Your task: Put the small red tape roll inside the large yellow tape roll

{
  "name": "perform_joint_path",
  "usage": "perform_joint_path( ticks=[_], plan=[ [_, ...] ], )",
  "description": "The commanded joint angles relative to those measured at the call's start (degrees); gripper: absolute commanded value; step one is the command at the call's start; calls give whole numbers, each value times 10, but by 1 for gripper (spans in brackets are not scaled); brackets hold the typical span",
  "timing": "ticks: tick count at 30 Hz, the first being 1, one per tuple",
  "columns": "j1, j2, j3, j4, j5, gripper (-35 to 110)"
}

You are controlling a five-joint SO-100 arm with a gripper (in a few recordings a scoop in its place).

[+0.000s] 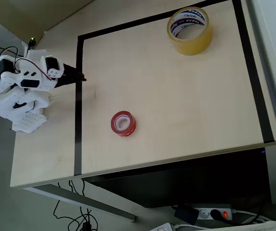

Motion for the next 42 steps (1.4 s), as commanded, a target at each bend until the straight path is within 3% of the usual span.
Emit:
perform_joint_path(
  ticks=[1,8,13,21,32,42],
  plan=[
    [219,-4,29,44,-6,0],
    [292,-4,-72,41,-10,0],
    [337,-49,-142,17,-85,5],
    [368,-411,-430,34,-94,11],
    [407,-715,-634,-45,-122,18],
    [373,-955,-745,-108,-133,18]
  ],
)
